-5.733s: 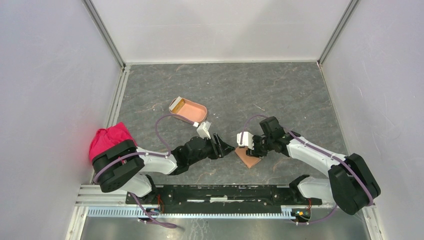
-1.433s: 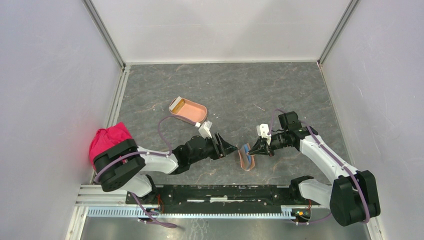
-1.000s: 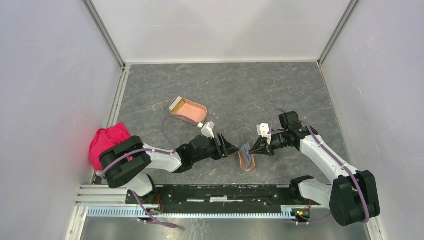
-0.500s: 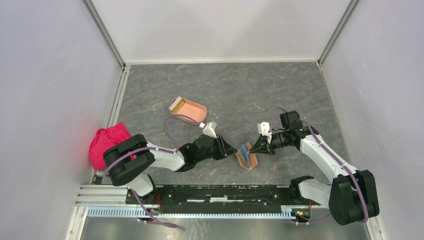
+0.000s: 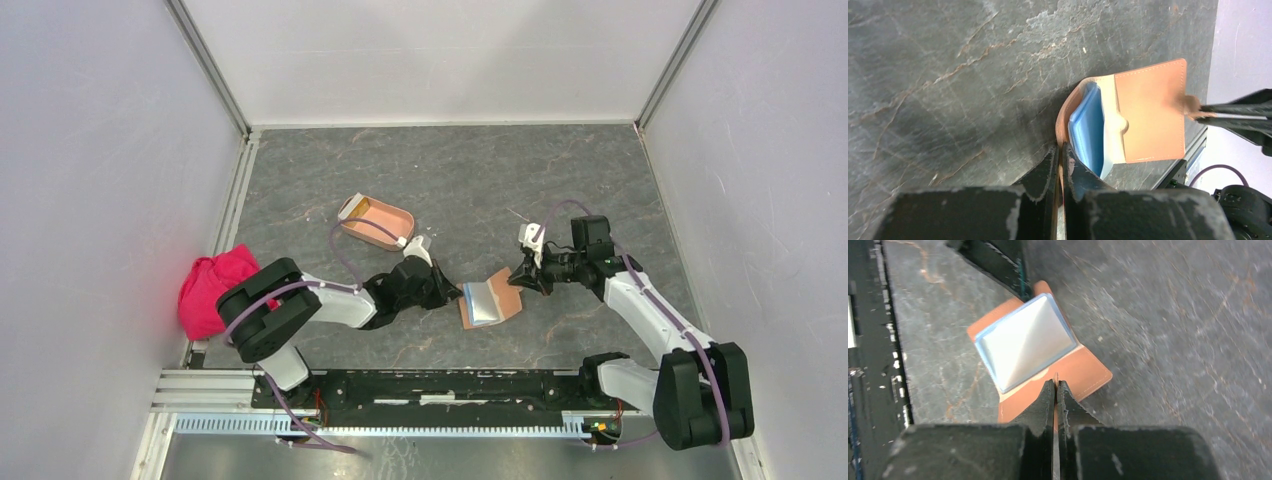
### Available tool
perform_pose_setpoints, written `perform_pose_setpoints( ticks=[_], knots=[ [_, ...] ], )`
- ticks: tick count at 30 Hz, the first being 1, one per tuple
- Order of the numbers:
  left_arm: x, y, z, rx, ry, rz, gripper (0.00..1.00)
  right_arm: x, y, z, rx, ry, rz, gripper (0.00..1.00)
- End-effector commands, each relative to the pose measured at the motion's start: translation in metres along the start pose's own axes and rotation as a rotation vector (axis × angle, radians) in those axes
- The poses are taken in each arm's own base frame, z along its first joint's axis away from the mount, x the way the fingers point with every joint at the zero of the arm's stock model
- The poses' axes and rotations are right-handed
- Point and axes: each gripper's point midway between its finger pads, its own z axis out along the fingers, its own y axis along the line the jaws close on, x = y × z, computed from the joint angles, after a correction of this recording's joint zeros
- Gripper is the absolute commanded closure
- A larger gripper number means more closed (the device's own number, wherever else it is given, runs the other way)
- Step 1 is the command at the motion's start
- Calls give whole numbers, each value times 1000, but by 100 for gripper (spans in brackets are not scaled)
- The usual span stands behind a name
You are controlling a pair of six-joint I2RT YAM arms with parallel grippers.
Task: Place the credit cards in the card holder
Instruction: Open the card holder at the center of the board.
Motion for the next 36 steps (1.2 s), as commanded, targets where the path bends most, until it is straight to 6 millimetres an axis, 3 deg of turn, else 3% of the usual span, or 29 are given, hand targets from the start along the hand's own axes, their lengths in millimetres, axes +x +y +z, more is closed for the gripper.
perform_pose_setpoints(
  ticks=[1,4,6,10,16,19,22,28,32,36],
  knots=[
    [-7,-8,7,9,5,66,90,23,-35,-2,172,105,97,100],
    [-12,-8,9,-3,-1,69,88,45,-54,-8,291,196,166,85],
    [-14,-8,10,-10,-2,71,85,53,-61,-12,335,238,195,64],
    [-17,-10,13,-12,8,84,80,55,-67,-16,377,252,191,44],
    [-26,-15,11,-21,1,108,74,44,-82,-35,507,240,118,29],
    [-29,-14,9,-28,-2,118,73,36,-86,-43,556,218,82,28],
    [-31,-17,8,-20,-2,123,73,16,-72,-36,470,131,28,29],
    [-32,-33,0,40,13,153,73,-27,-2,-16,99,-98,-122,33],
    [-35,-38,-8,57,4,169,72,-27,-4,-17,120,-104,-134,35],
    [-37,-40,-16,63,-6,184,72,-11,-24,-17,206,-24,-57,40]
  ],
)
